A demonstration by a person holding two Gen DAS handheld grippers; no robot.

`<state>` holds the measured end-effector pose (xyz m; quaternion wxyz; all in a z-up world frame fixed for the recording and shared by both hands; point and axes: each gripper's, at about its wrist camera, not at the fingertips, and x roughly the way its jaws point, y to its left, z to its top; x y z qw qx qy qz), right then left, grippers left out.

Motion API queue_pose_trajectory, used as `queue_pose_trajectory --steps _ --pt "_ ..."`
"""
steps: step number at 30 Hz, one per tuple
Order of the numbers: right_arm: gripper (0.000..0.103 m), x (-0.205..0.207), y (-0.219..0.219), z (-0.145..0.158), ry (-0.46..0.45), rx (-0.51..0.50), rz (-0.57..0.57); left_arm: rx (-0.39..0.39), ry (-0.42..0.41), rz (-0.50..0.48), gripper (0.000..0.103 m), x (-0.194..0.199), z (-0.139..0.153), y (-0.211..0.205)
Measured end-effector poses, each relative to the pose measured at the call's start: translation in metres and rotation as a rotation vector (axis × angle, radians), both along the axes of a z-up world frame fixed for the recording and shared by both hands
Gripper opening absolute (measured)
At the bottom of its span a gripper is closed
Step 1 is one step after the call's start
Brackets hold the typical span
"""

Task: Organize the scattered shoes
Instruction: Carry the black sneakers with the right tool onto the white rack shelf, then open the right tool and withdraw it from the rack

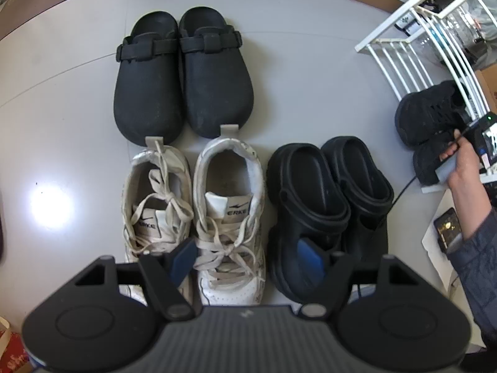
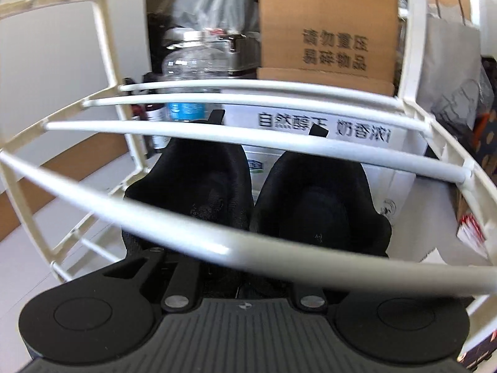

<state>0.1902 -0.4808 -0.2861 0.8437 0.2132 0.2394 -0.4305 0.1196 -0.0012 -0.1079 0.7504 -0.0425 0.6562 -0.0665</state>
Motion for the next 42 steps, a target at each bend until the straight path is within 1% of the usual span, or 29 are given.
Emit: queue_pose_trajectory --steps 2,4,5,6,7,14,15,18,19,23,25,28,30,35,38,42 --pt "0.024 0.002 -0.006 -0.003 0.004 0.002 -0.016 -0.002 -0.004 -0.001 0.074 0.0 0.001 0.0" --pt "0.036 0.002 -0.005 -0.005 -0.003 -0.016 -0.008 -0.008 -0.011 -0.001 0.074 0.0 0.003 0.0" --pt "0.038 0.001 -0.005 -0.005 -0.007 -0.027 -0.002 -0.009 -0.017 -0.003 0.074 0.0 0.004 0.0" --pt "0.044 0.001 -0.004 -0.006 -0.011 -0.038 0.004 -0.009 -0.023 -0.004 0.074 0.0 0.006 0.0" --pt "0.047 0.0 -0.004 -0.006 -0.015 -0.042 0.006 -0.009 -0.031 -0.004 0.074 0.0 0.008 0.0" --pt "0.048 -0.01 0.004 0.0 -0.053 -0.051 0.018 -0.006 -0.05 -0.009 0.074 -0.003 0.014 0.0" --pt "0.05 -0.012 0.006 0.002 -0.064 -0.052 0.021 -0.005 -0.053 -0.011 0.074 -0.003 0.015 0.0" --pt "0.066 -0.018 0.016 0.008 -0.089 -0.071 0.04 -0.013 -0.067 -0.016 0.074 -0.004 0.021 0.0" --pt "0.068 -0.02 0.021 0.01 -0.096 -0.082 0.048 -0.016 -0.072 -0.017 0.074 -0.004 0.022 0.0" --pt "0.069 -0.022 0.029 0.019 -0.07 -0.071 0.074 -0.027 -0.091 -0.023 0.074 -0.005 0.03 0.0" --pt "0.068 -0.024 0.031 0.024 -0.056 -0.043 0.077 -0.032 -0.101 -0.026 0.074 -0.006 0.034 0.001" --pt "0.068 -0.023 0.038 0.04 -0.007 0.022 0.117 -0.04 -0.116 -0.031 0.074 -0.007 0.04 0.001" --pt "0.068 -0.023 0.046 0.053 0.022 0.037 0.139 -0.045 -0.125 -0.034 0.074 -0.007 0.044 0.001" --pt "0.068 -0.034 0.061 0.094 0.045 0.073 0.196 -0.038 -0.159 -0.05 0.074 -0.016 0.056 0.003" --pt "0.068 -0.044 0.066 0.12 0.059 0.077 0.242 -0.037 -0.171 -0.05 0.075 -0.02 0.061 0.004" --pt "0.07 -0.054 0.075 0.16 0.112 0.083 0.389 -0.028 -0.202 -0.055 0.078 -0.026 0.07 0.003"
